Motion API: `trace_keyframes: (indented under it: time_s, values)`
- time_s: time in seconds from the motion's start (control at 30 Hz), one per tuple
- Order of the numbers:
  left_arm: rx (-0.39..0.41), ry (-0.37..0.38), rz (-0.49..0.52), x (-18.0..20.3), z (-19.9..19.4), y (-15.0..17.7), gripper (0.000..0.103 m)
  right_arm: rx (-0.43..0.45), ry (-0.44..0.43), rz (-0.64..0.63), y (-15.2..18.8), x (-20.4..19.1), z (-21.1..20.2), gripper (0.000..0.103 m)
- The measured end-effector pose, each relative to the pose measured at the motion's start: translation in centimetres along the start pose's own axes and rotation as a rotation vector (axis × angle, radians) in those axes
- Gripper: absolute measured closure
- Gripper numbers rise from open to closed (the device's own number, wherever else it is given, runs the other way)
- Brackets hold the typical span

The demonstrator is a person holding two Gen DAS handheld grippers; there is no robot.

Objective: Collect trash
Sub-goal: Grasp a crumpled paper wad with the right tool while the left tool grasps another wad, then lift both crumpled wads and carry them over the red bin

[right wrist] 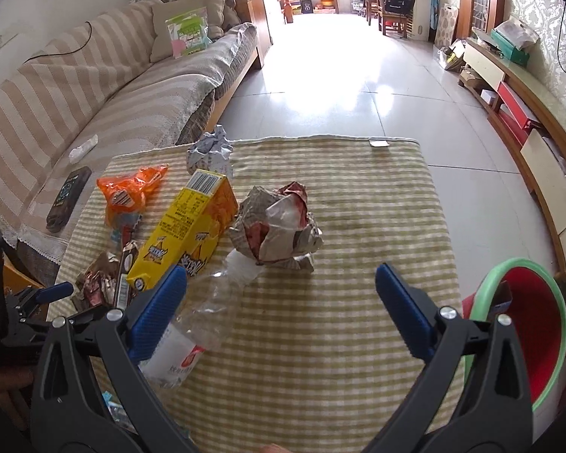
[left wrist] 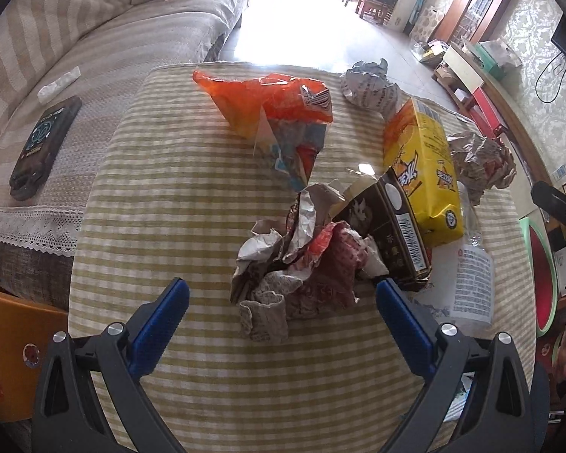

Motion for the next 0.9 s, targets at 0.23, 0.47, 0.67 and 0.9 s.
trace_keyframes:
  time_s: [0.23, 0.47, 0.67, 0.9]
  values:
    - [0.018, -0.004, 0.014, -0.5, 0.8, -0.6, 0.008, -0.033, -0.014, 0.030, -1.5, 0.3, 4.5, 0.005]
    - [0.013, 0.019, 0.017, -0.4, 1.4, -1.1, 0.019, -0.088, -0.049, 0.059, -1.3, 0.4, 7.0, 0.034]
    - [0.012, 0.054, 0.034, 0.6, 1.3, -0.9, 0.051, -0.077, -0.077, 0.064, -0.6, 0.4, 6.6, 0.056]
    - [0.065, 0.055, -0.010, -0.3, -0.6, -0.9, 0.059, -0.032, -0.085, 0.075, -1.1, 0.9, 4.7, 0.064]
Point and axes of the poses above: each gripper's, at about its wrist camera, not at the fingertips, and z roughly the way its jaws point, x to its right, y to its underside, the point moved 7 cm from there along z, roughly the way its jaws point, and after that the axes turned 1 degree about -z, right-handed, at the moved point
